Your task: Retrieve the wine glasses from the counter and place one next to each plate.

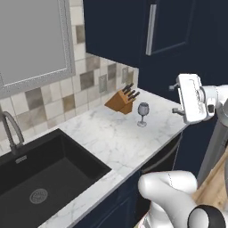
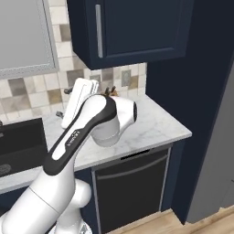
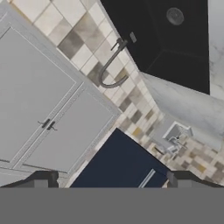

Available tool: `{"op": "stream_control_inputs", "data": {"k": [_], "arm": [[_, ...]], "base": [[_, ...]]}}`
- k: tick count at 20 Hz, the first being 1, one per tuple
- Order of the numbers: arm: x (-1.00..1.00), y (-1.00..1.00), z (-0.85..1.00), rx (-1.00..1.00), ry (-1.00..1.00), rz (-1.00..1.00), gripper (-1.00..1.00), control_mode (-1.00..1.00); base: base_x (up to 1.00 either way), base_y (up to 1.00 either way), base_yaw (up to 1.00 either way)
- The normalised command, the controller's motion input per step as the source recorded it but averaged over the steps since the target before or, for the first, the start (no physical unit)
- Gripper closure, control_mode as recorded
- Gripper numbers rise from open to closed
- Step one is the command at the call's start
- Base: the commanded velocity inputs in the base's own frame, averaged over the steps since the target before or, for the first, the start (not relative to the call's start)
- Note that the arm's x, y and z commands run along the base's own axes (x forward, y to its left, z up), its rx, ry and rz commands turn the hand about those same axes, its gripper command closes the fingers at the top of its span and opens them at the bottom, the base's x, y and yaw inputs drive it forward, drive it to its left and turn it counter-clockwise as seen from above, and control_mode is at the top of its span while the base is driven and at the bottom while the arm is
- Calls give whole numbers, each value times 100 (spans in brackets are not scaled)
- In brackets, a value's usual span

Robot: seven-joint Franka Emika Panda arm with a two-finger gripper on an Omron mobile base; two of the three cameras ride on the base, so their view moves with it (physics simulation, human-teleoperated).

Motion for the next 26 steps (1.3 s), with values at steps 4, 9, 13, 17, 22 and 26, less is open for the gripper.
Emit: {"op": "stream_control_inputs", "data": {"k": [4,9,13,17,22,26], "arm": [[0,0,0,0,0,0,-100,100],[0,0,0,0,0,0,-100,100],[30,0,-20,1,2,-11,-100,-100],[64,0,-37,0,8,-8,-100,-100],[44,-11,-39,-2,4,-1,-100,-100],[37,-33,-40,-1,3,0,-100,-100]], "base": [[5,-46,-3],[22,-34,-24],[9,-2,-6],[0,0,0],[0,0,0],[0,0,0]]}}
